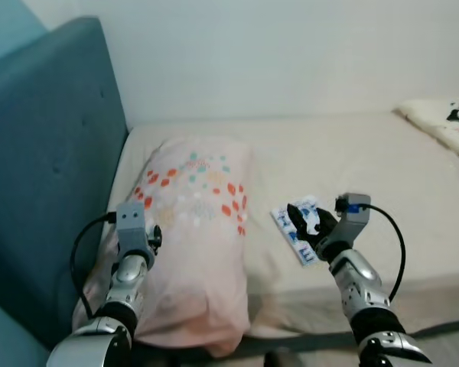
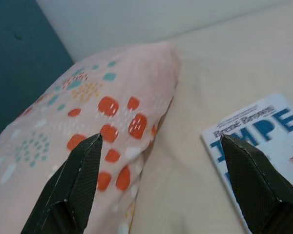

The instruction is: Clean up the room

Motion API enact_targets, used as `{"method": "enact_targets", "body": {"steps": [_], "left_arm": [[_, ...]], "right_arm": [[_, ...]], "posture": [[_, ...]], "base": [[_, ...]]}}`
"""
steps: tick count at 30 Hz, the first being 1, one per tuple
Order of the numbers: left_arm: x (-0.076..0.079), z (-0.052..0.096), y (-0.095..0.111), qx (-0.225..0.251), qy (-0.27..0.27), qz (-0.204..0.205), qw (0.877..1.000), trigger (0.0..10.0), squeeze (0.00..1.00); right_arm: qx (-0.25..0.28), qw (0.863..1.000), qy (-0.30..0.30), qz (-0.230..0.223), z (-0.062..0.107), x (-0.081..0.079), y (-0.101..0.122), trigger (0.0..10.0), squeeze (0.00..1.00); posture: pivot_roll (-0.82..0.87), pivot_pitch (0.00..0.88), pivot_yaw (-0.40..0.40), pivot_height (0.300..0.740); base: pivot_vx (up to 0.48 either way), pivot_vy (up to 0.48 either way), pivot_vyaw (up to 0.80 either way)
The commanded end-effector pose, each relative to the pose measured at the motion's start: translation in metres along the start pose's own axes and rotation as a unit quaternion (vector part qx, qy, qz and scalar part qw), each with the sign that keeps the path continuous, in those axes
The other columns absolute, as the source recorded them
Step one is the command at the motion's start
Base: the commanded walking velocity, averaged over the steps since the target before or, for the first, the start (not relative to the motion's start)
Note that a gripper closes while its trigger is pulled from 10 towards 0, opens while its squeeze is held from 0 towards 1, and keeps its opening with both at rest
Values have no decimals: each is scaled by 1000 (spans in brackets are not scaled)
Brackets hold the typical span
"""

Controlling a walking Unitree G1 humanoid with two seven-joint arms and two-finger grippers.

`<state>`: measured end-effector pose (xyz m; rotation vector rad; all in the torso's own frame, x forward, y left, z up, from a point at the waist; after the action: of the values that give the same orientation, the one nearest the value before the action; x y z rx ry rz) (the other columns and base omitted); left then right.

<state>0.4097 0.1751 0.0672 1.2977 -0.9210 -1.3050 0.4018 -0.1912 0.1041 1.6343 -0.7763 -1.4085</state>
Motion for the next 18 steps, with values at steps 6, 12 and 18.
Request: {"method": "enact_targets", "body": {"steps": [6,12,18], "left_arm": [[-2,-20,92,132,4,-38,990,10000,0],[3,-23,111,158,-3,-80,984,10000,0],[-4,-30,92,97,16,-215,972,10000,0]], "right_arm": [[12,999,44,-14,4,-24,1,10000,0],[21,998,47,-21,9,-28,1,10000,0],[21,998,50,-24,23,-40,0,10000,0]], "posture": [[-12,43,8,535],[-20,71,18,526],[-44,147,43,526]], "base": [[0,0,0],[0,0,0],[0,0,0]]}}
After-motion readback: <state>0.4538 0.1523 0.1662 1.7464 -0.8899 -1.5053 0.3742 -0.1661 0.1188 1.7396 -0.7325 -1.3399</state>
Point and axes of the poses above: a point about 5 cm out from each wrist's last joint towards the gripper, its own z axis pointing back from the gripper into the wrist, its own y axis along the axis of the wrist's last joint, x = y × z, the point moved 6 cm from there along -z, pointing out of the wrist towards the gripper, and after that the axes turned 10 degrees about -z, right-handed, at the moved point
